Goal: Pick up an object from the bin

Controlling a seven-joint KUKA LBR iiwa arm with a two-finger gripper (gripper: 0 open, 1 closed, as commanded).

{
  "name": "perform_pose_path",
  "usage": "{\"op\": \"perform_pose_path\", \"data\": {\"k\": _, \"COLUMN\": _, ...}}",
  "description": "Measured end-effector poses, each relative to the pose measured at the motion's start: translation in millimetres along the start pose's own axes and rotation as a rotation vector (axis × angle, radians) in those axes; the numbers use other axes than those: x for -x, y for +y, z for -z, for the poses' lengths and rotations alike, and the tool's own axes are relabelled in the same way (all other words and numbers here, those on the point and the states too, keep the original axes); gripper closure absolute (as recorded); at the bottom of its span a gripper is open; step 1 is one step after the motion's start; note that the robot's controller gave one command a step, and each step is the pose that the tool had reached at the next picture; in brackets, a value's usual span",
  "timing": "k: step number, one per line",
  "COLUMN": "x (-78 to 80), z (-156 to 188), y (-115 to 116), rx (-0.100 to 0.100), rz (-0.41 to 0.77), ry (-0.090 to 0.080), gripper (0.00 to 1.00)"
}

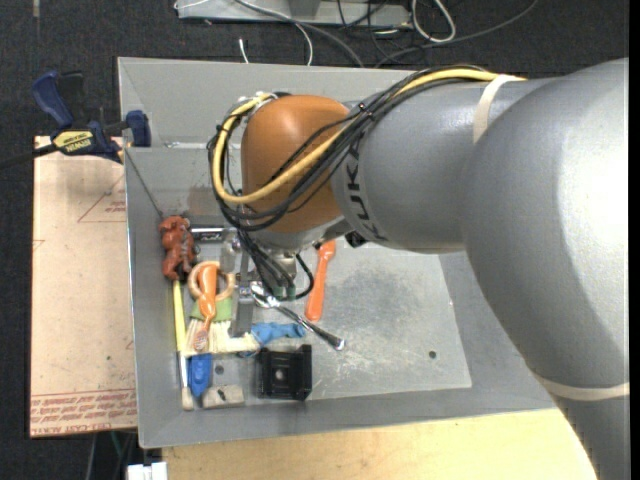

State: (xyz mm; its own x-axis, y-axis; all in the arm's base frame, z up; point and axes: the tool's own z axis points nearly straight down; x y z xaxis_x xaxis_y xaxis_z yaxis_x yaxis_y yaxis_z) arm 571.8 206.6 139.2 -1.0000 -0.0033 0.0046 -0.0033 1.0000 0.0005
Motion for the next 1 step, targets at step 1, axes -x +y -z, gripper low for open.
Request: {"op": "perform_pose_path", "data": {"k": 1, "x": 1.9, "z": 2.7, "y": -0.6, "rx": 0.001, "rz": -0.003, "ry": -0.005, "gripper": 0.00}}
